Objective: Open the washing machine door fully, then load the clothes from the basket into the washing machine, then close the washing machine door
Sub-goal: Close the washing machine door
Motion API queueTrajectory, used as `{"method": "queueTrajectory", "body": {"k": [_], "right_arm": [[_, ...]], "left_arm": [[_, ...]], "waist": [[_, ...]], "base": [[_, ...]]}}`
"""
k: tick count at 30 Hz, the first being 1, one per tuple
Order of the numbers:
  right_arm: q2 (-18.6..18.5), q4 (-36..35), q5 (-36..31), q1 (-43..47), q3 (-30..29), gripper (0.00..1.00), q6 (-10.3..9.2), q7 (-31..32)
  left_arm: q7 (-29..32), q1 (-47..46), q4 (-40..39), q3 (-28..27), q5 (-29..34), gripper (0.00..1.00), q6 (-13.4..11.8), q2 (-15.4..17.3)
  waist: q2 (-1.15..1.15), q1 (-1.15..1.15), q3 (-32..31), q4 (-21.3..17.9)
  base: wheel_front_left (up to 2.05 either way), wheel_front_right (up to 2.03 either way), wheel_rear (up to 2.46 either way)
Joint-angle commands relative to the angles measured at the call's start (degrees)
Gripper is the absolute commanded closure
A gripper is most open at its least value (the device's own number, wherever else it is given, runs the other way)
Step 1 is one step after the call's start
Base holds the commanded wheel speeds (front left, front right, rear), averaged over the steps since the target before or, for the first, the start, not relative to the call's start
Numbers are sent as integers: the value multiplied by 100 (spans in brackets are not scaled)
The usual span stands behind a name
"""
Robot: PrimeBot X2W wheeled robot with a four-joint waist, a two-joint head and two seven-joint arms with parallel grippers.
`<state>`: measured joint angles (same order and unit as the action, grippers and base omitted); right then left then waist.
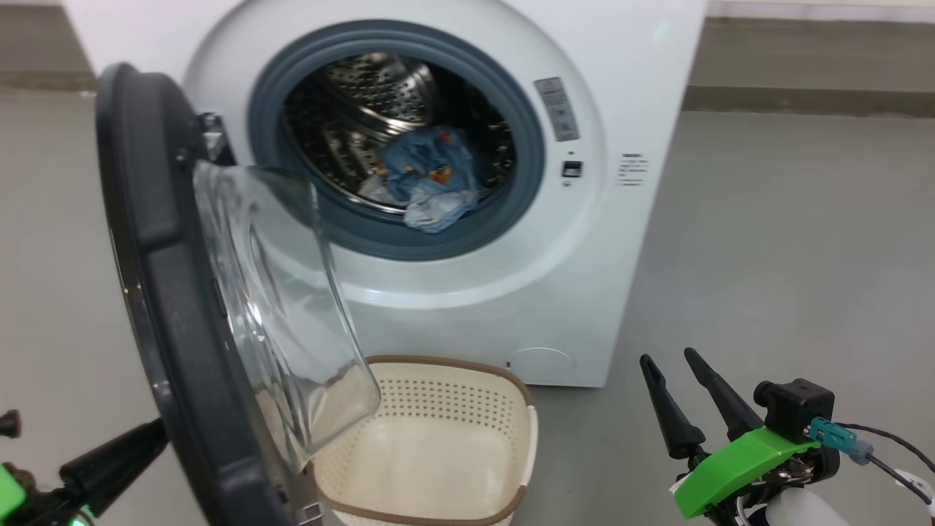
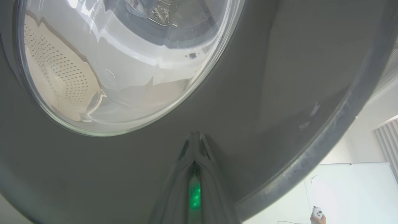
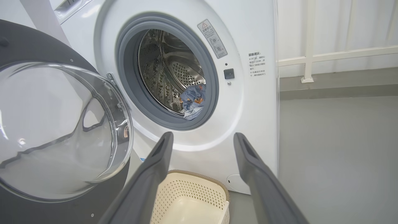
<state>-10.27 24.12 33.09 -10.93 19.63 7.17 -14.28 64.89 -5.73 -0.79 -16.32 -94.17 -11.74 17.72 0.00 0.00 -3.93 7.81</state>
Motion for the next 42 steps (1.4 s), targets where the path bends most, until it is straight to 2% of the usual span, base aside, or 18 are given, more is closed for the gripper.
{"method": "queueTrajectory", "body": {"k": [1,9,18,21,29,36,39,42], "right_arm": [[-11,-150,46,10,43,0,32,-71],[-32,-168,19,-1,9,0,32,-72],[-5,-190,-27,-48,-48,0,32,-72],[-3,-194,-32,-65,-51,0,32,-72],[10,-200,-42,-84,-85,0,32,-72],[39,-186,-62,-67,-135,0,32,-72],[32,-188,-62,-54,-157,0,32,-72],[21,-192,-65,-39,-185,0,32,-72]], "left_arm": [[-11,-223,-231,-119,-20,100,-25,51],[-230,-260,-424,-32,6,100,-10,-280],[-546,-507,-345,-35,114,100,167,-489],[-614,-605,-291,-17,142,100,217,-537],[-722,-756,-207,13,199,100,295,-611],[-766,-853,-167,19,266,100,339,-589],[-821,-821,-220,43,386,100,418,-560],[-941,-792,-275,31,606,100,604,-453]], "waist": [[0,0,13,-259],[0,0,94,-913],[0,0,260,-1614],[0,0,303,-1735],[0,0,339,-1808],[0,0,296,-1659],[0,0,264,-1564],[0,0,247,-1474]], "base": [[0,0,0],[0,0,0],[0,0,0],[0,0,0],[0,0,0],[0,0,0],[0,0,0],[0,0,0]]}}
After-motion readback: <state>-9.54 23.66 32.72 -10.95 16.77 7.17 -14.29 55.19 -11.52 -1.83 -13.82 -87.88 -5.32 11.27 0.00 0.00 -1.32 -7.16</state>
